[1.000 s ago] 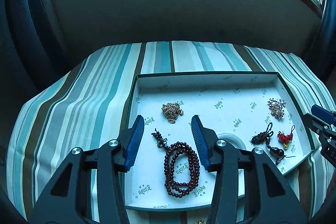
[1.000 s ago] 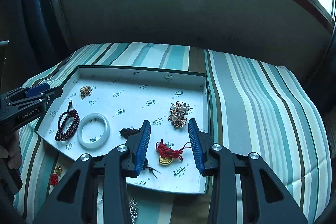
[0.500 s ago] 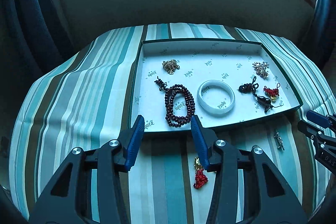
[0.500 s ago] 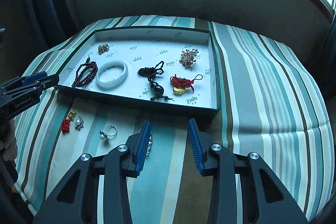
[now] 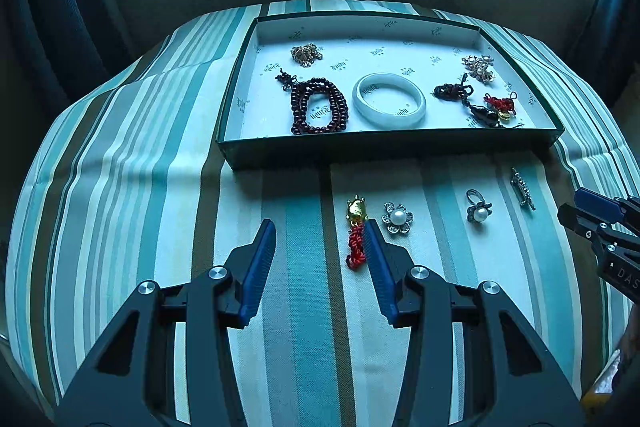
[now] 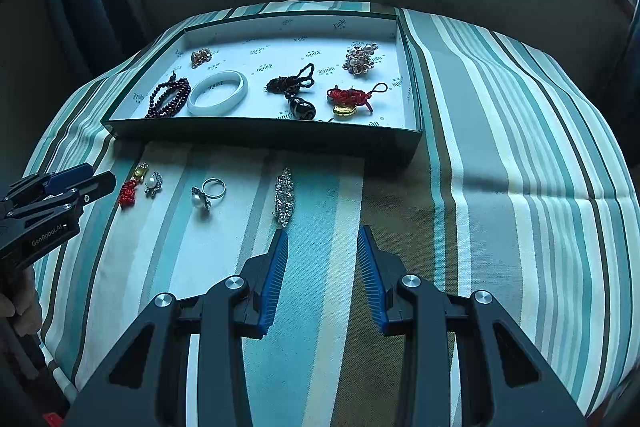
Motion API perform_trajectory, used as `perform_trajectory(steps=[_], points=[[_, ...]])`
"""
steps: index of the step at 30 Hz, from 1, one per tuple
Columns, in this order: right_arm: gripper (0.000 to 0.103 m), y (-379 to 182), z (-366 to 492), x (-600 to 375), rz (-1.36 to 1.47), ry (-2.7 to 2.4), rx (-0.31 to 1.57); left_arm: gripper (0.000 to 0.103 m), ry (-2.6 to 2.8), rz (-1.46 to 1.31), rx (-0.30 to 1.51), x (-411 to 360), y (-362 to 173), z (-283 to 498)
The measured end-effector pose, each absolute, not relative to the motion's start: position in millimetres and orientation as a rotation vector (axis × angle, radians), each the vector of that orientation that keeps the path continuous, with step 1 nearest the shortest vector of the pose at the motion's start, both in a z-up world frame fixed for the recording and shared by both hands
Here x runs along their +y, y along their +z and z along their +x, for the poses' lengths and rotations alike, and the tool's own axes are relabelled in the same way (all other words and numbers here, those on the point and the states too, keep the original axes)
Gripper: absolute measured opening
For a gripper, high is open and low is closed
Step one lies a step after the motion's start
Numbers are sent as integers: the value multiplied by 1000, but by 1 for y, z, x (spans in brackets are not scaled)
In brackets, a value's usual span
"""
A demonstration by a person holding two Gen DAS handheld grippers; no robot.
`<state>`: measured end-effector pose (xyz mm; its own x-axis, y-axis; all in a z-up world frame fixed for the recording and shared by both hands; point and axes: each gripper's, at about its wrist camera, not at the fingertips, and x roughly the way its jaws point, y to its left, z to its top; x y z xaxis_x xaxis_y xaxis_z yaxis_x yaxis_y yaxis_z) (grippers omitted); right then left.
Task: Organize jewelry
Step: 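Grasp the red tassel pendant with the left gripper while the right moves to the crystal bar brooch, then grasp the crystal bar brooch with the right gripper while the left holds the red tassel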
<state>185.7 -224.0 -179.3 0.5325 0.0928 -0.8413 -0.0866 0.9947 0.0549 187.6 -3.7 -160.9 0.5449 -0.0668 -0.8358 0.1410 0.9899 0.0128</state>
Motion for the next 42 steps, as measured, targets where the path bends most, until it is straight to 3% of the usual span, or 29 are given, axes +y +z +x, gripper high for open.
perform_trajectory(steps=[8,10,21,27,30,42], points=[[37,-181,186,-223,12,112,1009,44,-151,87,1003,-13,-168,184],[37,-181,187,-224,12,112,1009,35,-156,86,1017,-15,-173,186],[37,-185,188,-224,15,109,1018,32,-172,99,1031,-17,-181,194],[37,-185,189,-224,15,110,1019,15,-207,101,1031,-18,-181,196],[37,-185,189,-224,14,110,1019,12,-216,116,1025,-19,-181,195],[37,-186,192,-217,9,127,1018,9,-164,149,981,-4,-174,191]])
